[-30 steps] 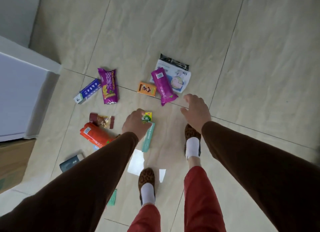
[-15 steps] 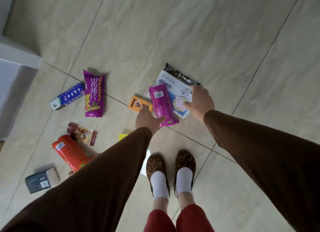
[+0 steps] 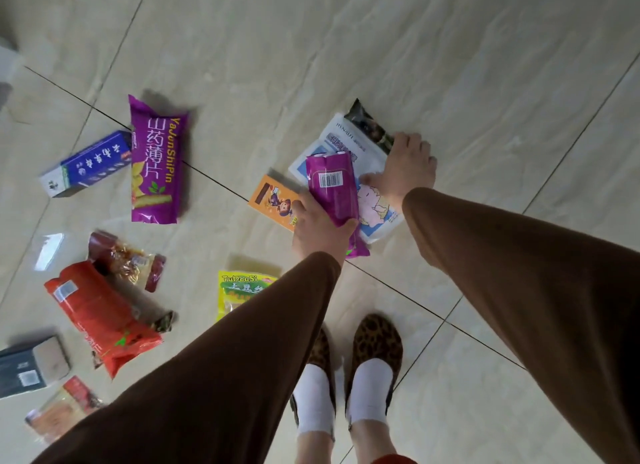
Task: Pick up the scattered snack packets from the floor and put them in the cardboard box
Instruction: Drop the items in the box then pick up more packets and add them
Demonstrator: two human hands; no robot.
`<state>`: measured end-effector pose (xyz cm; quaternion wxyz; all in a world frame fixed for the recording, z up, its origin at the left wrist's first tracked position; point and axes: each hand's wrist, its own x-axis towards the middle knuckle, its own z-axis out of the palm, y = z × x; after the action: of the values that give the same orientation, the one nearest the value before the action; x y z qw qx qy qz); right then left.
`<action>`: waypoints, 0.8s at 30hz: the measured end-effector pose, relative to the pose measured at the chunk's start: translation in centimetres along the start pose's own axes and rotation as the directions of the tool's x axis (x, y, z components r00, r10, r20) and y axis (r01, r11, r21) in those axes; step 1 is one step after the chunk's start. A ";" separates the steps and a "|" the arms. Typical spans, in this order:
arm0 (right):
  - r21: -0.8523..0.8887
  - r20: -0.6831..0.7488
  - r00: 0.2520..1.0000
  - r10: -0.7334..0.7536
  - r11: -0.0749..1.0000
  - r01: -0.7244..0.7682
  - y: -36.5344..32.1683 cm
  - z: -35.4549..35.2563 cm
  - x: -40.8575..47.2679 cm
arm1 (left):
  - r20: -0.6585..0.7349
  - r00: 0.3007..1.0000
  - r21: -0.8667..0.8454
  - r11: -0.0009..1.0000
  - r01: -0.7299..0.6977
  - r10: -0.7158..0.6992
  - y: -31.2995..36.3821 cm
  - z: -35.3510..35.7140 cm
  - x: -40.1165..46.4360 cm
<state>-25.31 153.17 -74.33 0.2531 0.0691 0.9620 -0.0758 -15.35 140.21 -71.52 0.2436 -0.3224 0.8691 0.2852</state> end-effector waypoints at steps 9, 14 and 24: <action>0.261 0.268 0.963 0.029 0.960 -0.101 -0.4 -0.1 -1.0 | 0.088 0.996 -0.055 0.998 -0.019 0.023 0.4 -1.2 0.3; 0.497 0.303 0.952 0.043 0.845 -0.196 0.6 -1.3 -3.6 | 0.091 0.982 -0.155 0.977 -0.149 0.164 -0.6 -3.2 -1.8; 0.642 0.262 0.957 0.123 0.719 -0.268 3.0 -2.5 -9.5 | 0.435 0.781 0.515 0.588 -0.623 0.447 -4.5 -11.5 4.7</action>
<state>-17.80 155.64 -67.77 0.3133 0.2490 0.8265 -0.3960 -18.13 127.92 -67.61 0.3505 0.0992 0.9283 0.0743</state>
